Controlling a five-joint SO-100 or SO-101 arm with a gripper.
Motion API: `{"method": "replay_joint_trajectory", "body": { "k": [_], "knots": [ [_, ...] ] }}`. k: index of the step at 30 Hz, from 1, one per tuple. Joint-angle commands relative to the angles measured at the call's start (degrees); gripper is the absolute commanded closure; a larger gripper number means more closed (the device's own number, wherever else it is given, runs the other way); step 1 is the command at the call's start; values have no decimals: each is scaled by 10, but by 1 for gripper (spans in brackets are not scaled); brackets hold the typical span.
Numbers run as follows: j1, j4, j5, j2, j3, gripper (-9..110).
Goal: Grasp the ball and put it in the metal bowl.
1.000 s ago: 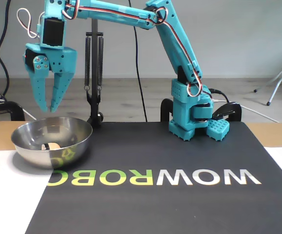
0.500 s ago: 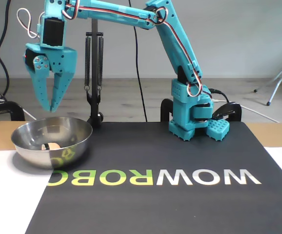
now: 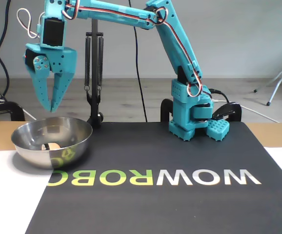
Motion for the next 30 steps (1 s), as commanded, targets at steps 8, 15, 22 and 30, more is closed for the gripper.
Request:
{"method": "replay_joint_trajectory", "body": {
  "k": [8,15,22,30],
  "knots": [
    [-39,32,-4,28,-17,102],
    [-86,83,4,87,-10,102],
    [-144,81,4,165,88,102],
    [-228,80,4,286,221,102]
  ]
}}
